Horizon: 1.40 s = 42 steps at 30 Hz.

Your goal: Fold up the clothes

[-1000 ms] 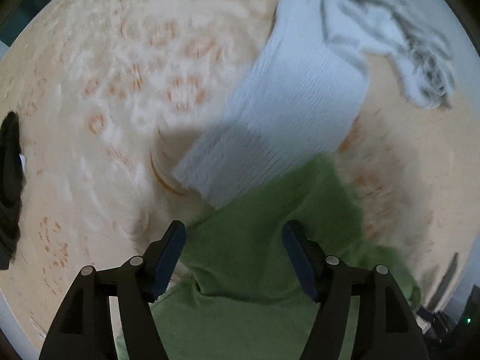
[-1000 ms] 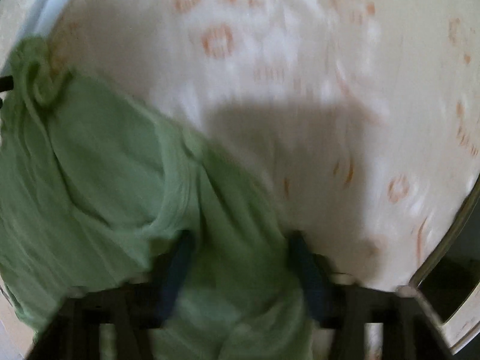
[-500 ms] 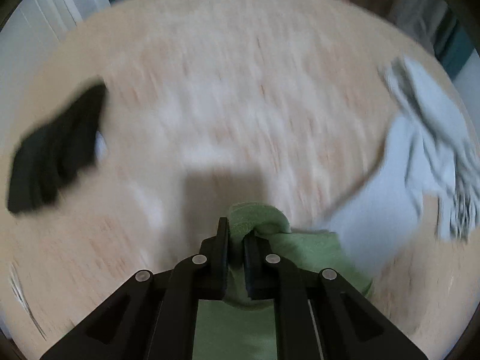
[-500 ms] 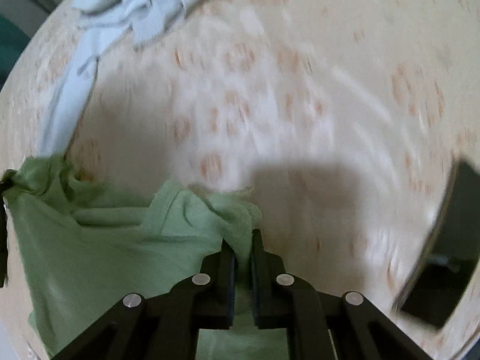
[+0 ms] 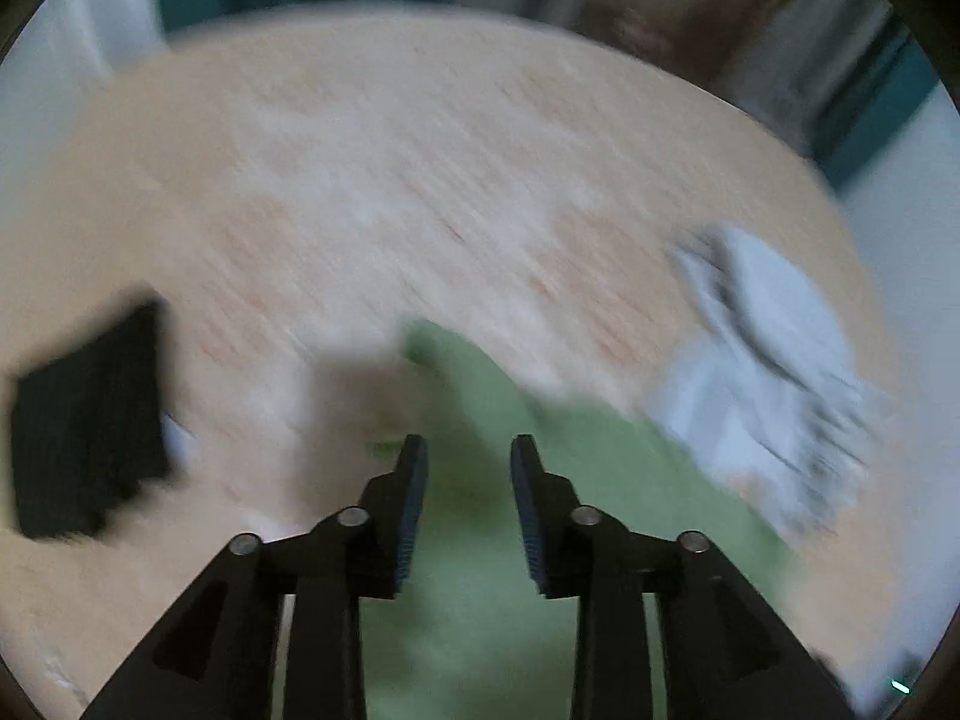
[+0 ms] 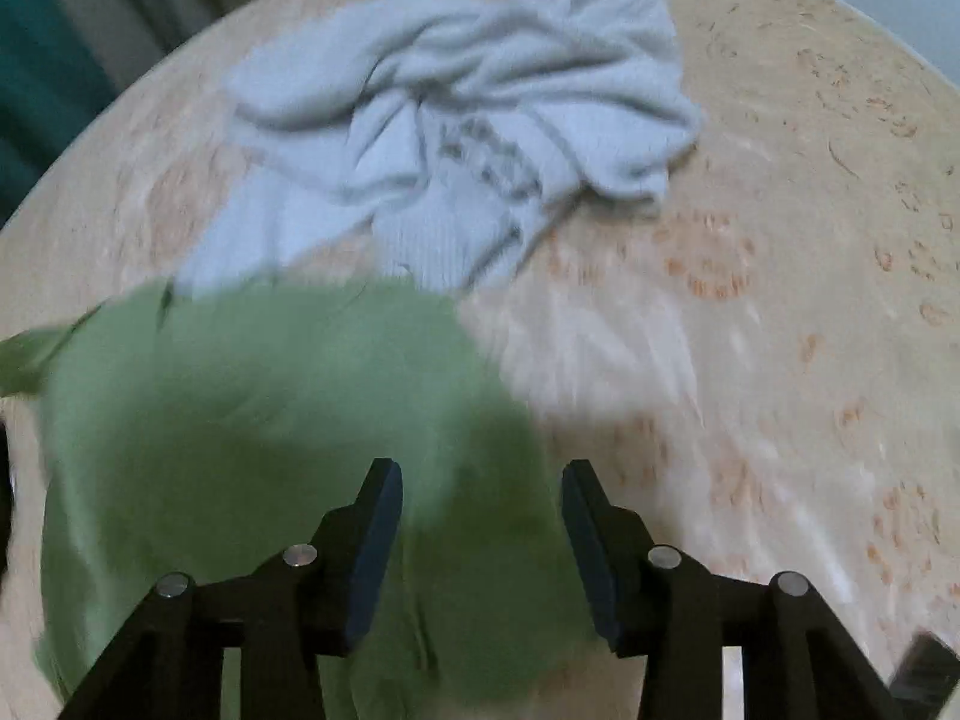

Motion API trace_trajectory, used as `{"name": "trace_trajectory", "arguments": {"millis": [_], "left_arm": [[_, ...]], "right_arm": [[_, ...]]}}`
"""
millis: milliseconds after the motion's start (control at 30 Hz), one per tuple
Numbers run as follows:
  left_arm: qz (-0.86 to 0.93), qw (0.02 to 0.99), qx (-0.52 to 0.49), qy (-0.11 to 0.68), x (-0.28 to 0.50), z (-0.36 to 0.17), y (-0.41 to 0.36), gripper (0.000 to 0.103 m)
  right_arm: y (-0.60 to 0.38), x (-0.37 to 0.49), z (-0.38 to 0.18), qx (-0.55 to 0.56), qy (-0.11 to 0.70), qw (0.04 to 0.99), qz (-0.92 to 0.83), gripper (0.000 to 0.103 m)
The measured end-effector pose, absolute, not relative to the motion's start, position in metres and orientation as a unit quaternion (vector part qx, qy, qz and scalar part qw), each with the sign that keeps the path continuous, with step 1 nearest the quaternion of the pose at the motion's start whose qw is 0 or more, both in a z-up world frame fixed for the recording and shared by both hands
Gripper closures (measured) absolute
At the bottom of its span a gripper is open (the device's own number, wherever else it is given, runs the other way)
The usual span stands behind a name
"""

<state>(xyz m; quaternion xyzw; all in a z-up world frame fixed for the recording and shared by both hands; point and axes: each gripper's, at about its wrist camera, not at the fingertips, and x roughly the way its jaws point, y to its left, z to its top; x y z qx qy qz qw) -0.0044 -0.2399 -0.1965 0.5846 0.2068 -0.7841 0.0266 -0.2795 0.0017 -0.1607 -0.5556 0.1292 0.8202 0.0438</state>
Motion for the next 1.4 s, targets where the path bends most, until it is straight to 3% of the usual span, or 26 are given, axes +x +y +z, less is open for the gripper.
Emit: {"name": "trace_trajectory", "arguments": {"millis": [67,133,200,333,467,700,867,900,933,967,1000,1133,1400], "left_arm": [[-0.757,-0.021,0.606,0.244,0.024,-0.200,-0.255,0.050],[-0.753,-0.009,0.609,0.249,0.060,-0.203,-0.277,0.028],[-0.755,0.055,0.617,0.215,0.101,-0.211,-0.303,0.023],[-0.720,0.157,0.656,0.160,0.164,-0.255,-0.349,0.023],[-0.712,0.175,0.671,0.108,0.198,-0.287,-0.362,0.023],[-0.712,0.090,0.697,0.009,0.195,-0.328,-0.324,0.023],[-0.723,0.080,0.684,0.057,0.188,-0.330,-0.320,0.024],[-0.723,0.079,0.683,0.067,0.189,-0.331,-0.321,0.031],[-0.726,0.074,0.679,0.078,0.190,-0.328,-0.322,0.056],[-0.731,0.068,0.674,0.086,0.193,-0.323,-0.324,0.076],[-0.733,0.068,0.671,0.094,0.196,-0.318,-0.326,0.096],[-0.743,0.102,0.648,0.137,0.219,-0.296,-0.352,0.096],[-0.708,0.207,0.630,0.242,0.311,-0.267,-0.444,0.096]], "right_arm": [[-0.007,-0.249,-0.180,-0.575,0.152,0.042,0.803,0.053],[-0.004,-0.204,-0.196,-0.609,0.213,0.023,0.764,0.053],[-0.006,-0.157,-0.216,-0.647,0.287,0.005,0.707,0.053],[-0.046,-0.049,-0.269,-0.706,0.438,-0.008,0.556,0.052],[-0.094,0.001,-0.290,-0.733,0.449,-0.020,0.510,0.052],[-0.143,0.020,-0.312,-0.719,0.459,-0.001,0.522,0.052],[-0.151,0.023,-0.317,-0.684,0.487,0.048,0.541,0.053],[-0.151,0.023,-0.316,-0.679,0.491,0.054,0.543,0.056],[-0.151,0.025,-0.316,-0.667,0.499,0.057,0.551,0.084],[-0.151,0.027,-0.315,-0.651,0.514,0.052,0.556,0.098],[-0.150,0.033,-0.314,-0.639,0.528,0.056,0.556,0.099],[-0.141,0.057,-0.302,-0.603,0.575,0.073,0.548,0.099],[-0.123,0.099,-0.280,-0.633,0.535,0.076,0.554,0.099]]}}
